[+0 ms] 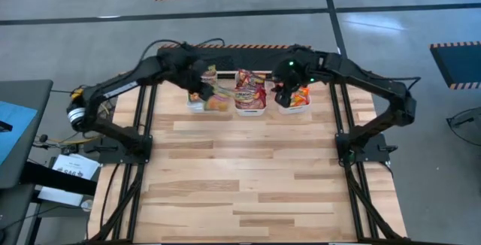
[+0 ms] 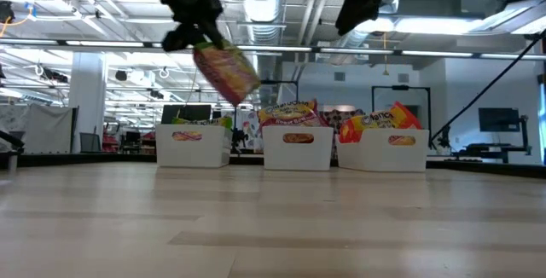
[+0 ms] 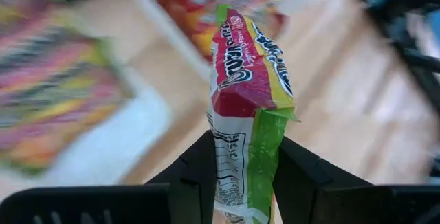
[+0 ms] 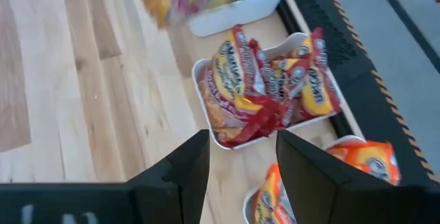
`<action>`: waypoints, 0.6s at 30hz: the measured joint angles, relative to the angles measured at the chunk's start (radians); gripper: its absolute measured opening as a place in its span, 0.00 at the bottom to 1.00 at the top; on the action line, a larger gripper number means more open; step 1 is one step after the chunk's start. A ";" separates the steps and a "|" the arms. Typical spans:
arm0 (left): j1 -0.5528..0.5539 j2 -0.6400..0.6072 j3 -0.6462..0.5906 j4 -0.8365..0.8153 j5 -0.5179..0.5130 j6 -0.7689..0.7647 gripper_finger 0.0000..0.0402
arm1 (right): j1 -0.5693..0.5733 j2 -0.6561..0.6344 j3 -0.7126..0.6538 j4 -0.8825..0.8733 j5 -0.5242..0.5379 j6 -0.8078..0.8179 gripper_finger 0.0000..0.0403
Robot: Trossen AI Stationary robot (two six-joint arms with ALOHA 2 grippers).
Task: Sort Maruchan noodles
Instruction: Put the green noodle pack into the left white bin
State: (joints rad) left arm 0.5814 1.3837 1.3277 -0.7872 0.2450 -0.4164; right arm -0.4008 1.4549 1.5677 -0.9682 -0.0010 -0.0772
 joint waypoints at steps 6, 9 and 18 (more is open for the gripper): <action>0.038 -0.110 -0.074 0.019 -0.167 0.063 0.23 | -0.047 -0.033 0.000 -0.030 0.000 -0.002 0.47; 0.058 -0.153 -0.186 0.110 -0.207 0.057 0.23 | -0.069 -0.035 -0.001 -0.045 0.000 -0.003 0.47; 0.130 -0.215 -0.535 0.530 -0.169 0.056 0.23 | -0.094 -0.028 -0.002 -0.044 0.001 -0.010 0.47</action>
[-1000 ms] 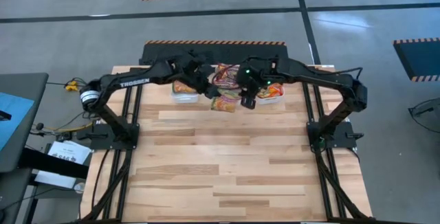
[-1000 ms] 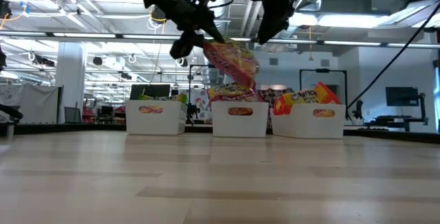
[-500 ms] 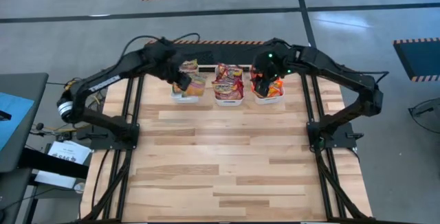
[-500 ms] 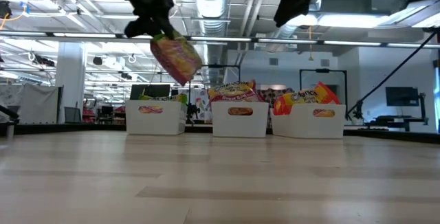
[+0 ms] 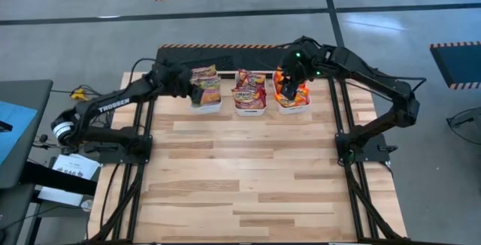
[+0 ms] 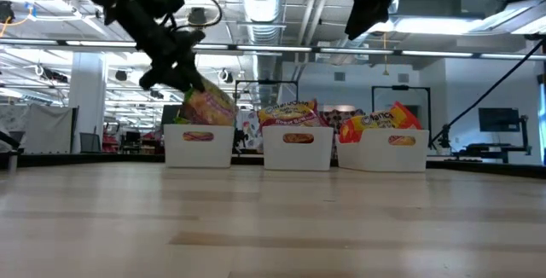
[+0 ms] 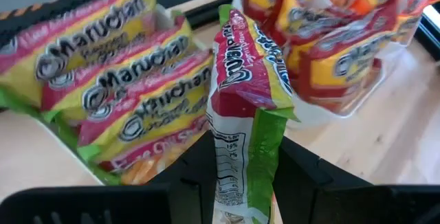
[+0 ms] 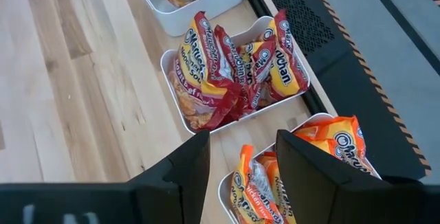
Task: Sort Maruchan noodles
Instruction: Put the green noodle pack into the left white bin
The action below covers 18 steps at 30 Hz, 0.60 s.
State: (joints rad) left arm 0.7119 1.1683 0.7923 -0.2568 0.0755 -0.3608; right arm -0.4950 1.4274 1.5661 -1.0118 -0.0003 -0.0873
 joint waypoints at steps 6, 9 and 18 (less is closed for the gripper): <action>0.054 0.000 -0.102 0.093 0.028 0.001 0.23 | -0.017 0.000 0.000 0.002 0.000 0.000 0.47; 0.078 0.001 -0.125 0.111 0.041 0.002 0.23 | -0.026 0.000 0.000 0.003 0.000 0.000 0.47; 0.124 0.067 -0.150 0.091 0.066 0.009 0.23 | -0.046 0.000 0.000 0.004 0.001 0.000 0.47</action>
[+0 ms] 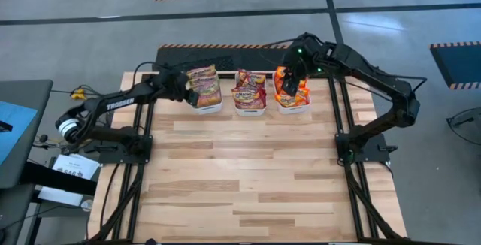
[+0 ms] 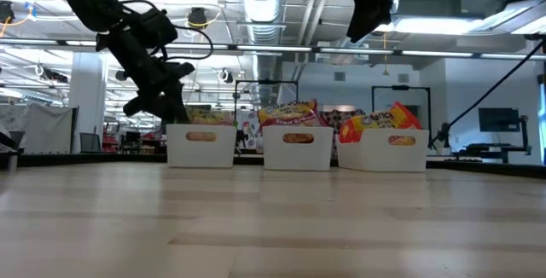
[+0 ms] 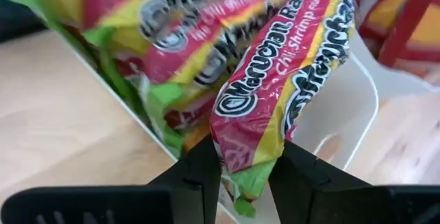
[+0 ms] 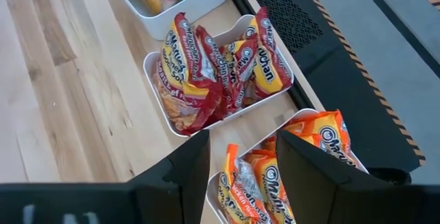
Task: Sort Maruchan noodles
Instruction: Put the green noodle pack into the left white bin
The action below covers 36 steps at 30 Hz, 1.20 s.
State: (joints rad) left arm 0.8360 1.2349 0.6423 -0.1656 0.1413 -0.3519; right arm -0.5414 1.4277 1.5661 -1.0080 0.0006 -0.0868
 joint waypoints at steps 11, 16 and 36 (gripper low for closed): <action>0.009 0.062 0.000 0.000 0.178 0.053 0.23 | -0.005 0.000 0.000 0.013 0.001 0.027 0.47; 0.049 0.062 0.000 -0.019 0.248 0.051 0.23 | -0.005 0.000 0.000 0.023 0.001 0.048 0.47; 0.114 0.061 0.001 0.019 0.276 -0.040 0.30 | -0.005 0.000 0.000 0.032 0.001 0.063 0.47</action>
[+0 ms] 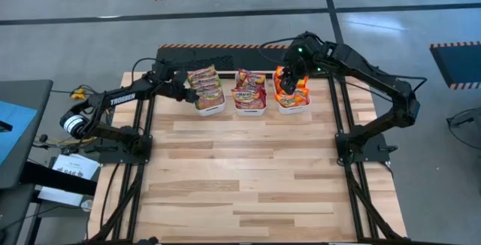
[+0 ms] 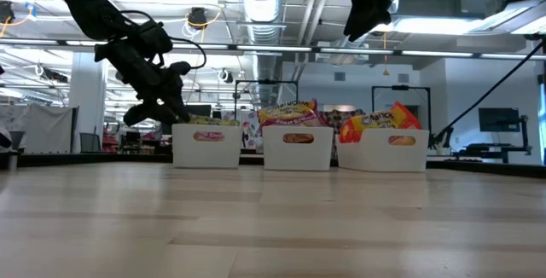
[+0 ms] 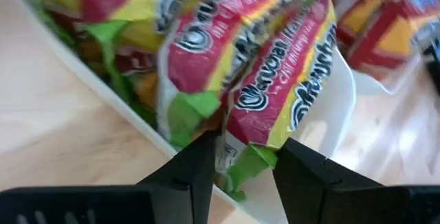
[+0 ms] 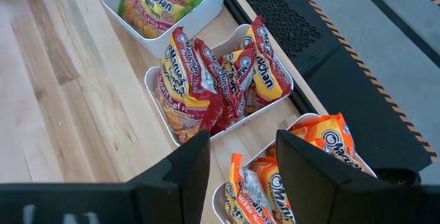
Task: Sort Maruchan noodles
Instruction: Put the green noodle pack into the left white bin, then adjust the left white bin
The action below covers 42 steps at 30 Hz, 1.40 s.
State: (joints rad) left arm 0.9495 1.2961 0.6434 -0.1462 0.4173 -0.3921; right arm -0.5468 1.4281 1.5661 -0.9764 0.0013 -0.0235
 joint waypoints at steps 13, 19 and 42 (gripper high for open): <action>0.009 0.000 0.000 0.006 0.272 -0.012 0.31 | -0.012 0.000 0.000 -0.006 0.000 -0.001 0.47; 0.066 0.000 0.000 0.003 0.287 -0.023 0.31 | -0.012 0.000 0.000 -0.006 0.000 -0.003 0.47; -0.273 -0.133 0.002 0.129 0.038 -0.245 0.23 | -0.011 0.000 0.000 -0.033 -0.003 -0.002 0.47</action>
State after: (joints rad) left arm 0.6763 1.1629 0.6453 -0.0168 0.4549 -0.6373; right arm -0.5583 1.4284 1.5661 -1.0096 -0.0021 -0.0254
